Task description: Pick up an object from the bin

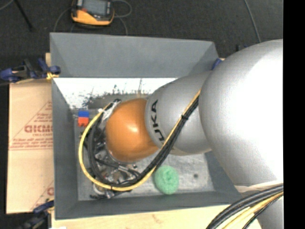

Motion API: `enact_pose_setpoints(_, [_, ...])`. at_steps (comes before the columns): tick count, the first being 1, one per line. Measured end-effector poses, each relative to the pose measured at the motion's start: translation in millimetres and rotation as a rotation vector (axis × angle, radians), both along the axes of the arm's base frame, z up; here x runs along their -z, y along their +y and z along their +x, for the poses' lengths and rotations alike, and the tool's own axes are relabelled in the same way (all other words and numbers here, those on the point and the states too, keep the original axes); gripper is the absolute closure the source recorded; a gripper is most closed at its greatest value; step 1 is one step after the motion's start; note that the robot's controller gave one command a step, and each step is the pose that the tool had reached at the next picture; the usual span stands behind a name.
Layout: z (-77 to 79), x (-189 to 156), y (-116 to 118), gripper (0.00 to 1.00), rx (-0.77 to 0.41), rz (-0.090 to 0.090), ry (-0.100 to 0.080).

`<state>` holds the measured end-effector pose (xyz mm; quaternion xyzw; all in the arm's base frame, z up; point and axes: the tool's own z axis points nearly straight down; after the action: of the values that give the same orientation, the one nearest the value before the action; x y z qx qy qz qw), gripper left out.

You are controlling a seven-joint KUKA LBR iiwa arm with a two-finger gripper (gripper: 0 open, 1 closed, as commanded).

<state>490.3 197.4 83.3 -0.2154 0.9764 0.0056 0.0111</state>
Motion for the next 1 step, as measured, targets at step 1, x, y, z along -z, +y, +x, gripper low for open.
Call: enact_pose_setpoints(1, [2.1,1.6,30.5,1.00,-0.462,-0.030,-0.008])
